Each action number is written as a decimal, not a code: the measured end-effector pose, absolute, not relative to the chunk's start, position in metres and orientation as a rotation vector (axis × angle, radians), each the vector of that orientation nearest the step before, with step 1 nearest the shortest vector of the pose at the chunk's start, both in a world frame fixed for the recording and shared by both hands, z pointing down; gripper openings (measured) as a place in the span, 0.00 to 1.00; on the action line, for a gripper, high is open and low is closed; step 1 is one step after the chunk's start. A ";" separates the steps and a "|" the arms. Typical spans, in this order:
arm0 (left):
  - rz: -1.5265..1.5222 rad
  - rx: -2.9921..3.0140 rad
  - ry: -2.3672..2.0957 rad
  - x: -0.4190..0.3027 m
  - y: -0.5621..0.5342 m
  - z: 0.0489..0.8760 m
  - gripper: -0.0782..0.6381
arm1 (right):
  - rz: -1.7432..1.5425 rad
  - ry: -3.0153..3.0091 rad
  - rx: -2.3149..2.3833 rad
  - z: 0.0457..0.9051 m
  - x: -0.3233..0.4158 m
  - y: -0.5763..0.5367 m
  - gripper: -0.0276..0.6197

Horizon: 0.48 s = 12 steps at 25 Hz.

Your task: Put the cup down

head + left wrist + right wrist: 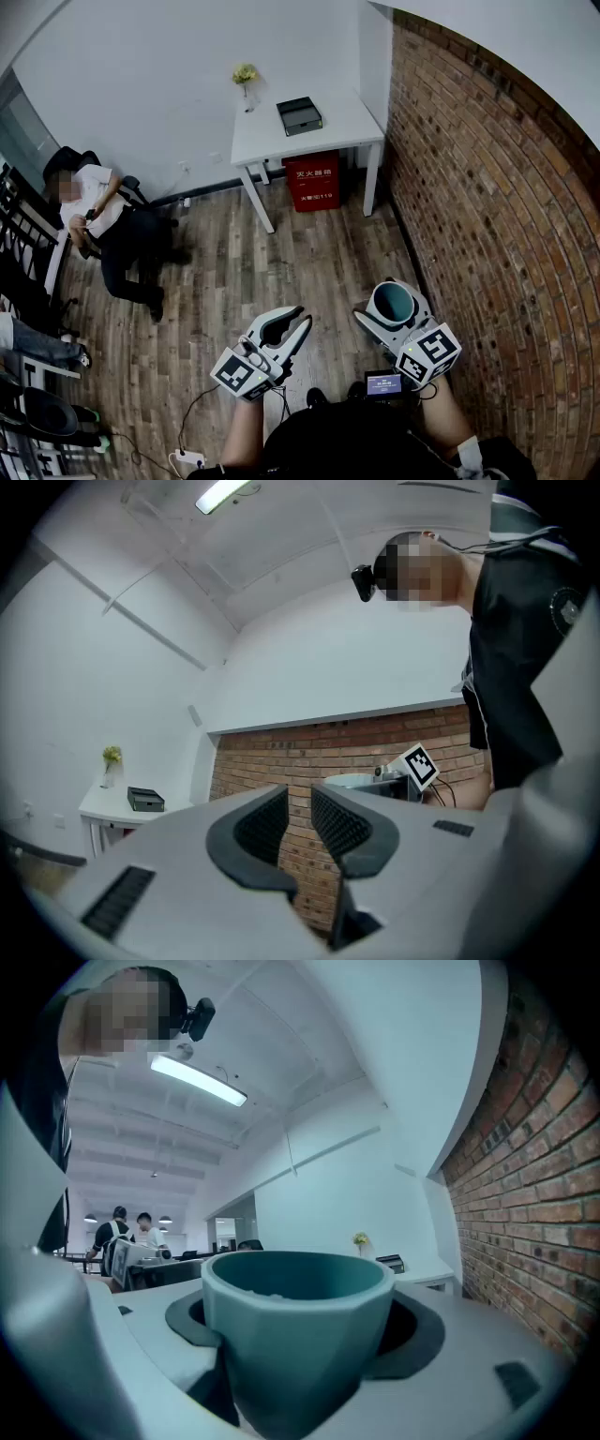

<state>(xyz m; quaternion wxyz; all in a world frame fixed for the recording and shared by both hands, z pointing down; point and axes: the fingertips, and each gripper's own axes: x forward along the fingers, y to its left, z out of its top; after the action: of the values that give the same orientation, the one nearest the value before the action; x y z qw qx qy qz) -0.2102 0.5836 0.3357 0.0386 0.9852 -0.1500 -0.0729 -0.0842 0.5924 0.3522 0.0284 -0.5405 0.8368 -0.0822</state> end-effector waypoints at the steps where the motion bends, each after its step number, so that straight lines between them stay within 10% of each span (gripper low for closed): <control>1: -0.220 3.020 -0.461 -0.210 0.584 0.337 0.22 | -0.251 2.582 -1.667 0.352 -0.084 0.592 0.67; 12: -0.223 3.013 -0.462 -0.211 0.583 0.339 0.22 | -0.231 2.590 -1.660 0.351 -0.085 0.591 0.67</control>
<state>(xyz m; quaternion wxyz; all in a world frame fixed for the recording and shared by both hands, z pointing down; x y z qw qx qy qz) -0.2108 0.5829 0.3389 0.0424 0.9849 -0.1511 -0.0730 -0.0853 0.5913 0.3511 0.0282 -0.5380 0.8392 -0.0748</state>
